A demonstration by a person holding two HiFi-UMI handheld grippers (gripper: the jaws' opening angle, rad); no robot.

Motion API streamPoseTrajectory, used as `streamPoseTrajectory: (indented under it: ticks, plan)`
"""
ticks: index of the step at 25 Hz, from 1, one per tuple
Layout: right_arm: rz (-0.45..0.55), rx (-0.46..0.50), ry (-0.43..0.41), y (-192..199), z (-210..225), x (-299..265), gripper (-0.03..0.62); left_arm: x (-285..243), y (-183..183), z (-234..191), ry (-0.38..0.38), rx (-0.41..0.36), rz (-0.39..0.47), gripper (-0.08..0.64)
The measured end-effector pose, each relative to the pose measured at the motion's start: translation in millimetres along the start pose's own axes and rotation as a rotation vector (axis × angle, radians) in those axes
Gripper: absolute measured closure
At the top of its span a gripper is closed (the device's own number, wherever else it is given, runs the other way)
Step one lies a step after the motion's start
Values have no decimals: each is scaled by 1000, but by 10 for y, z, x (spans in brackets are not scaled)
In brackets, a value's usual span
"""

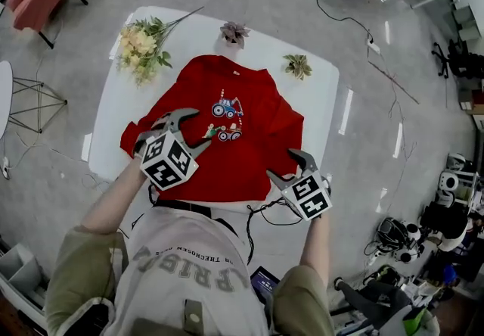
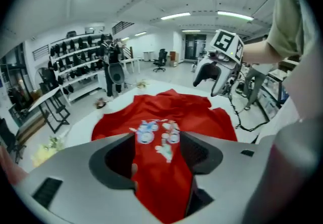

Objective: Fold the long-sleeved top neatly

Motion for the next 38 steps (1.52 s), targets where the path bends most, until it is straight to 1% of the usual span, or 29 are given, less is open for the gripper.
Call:
streamPoseTrajectory:
  ticks: [3,6,8,11,12,14,16,18,21,23,26,29,31,33,34,36,38]
  plan:
    - [-73,-9,-72,327,-504,-79,298,-187,338,779,107,-38,-82,290]
    - [-177,23,-97,605,-884,-224,298,-359,605,1359,160,-75,-161,290]
    - [-226,43,-105,745,-1084,-319,299,-456,767,1595,159,-105,-213,290]
    - [-236,21,-68,883,-1241,-411,302,-565,995,1766,115,-169,-290,290]
    - [-232,12,-41,907,-1256,-425,322,-584,1053,1792,101,-177,-302,291]
    - [-217,-6,4,927,-1264,-432,411,-589,1118,1816,83,-165,-301,310]
    - [-199,-20,16,922,-1293,-405,465,-541,1119,1826,75,-150,-294,310]
    - [-185,-22,17,913,-1373,-322,486,-464,1115,1837,61,-161,-290,310]
    - [-150,-48,3,915,-1579,-137,492,-319,1155,1851,68,-165,-302,310]
    - [-136,-78,-19,974,-1724,-89,492,-262,1261,1825,78,-161,-342,310]
    - [-157,-106,-35,1108,-1835,-187,492,-237,1434,1770,90,-160,-393,310]
    - [-190,-106,-33,1136,-1858,-291,489,-196,1446,1753,118,-160,-398,310]
    - [-196,-105,-53,1117,-1850,-297,456,-160,1369,1724,144,-158,-379,310]
    - [-166,-163,-73,1082,-1781,-222,305,-128,1237,1648,166,-146,-340,310]
    - [-140,-206,-65,1061,-1709,-156,296,-124,1157,1589,176,-135,-314,310]
    - [-86,-294,-8,1031,-1493,-22,295,-150,984,1438,188,-104,-257,310]
    - [-47,-378,89,1022,-1212,85,296,-219,799,1284,194,-73,-206,310]
Point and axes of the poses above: the fingertips, and each gripper's own axes: x backward along the fingers, z to its right, y out of its underside, the point moved 9 cm from there along x, backward along the fingers, and after that the axes turned 14 degrees about x, right-handed, at the moved point
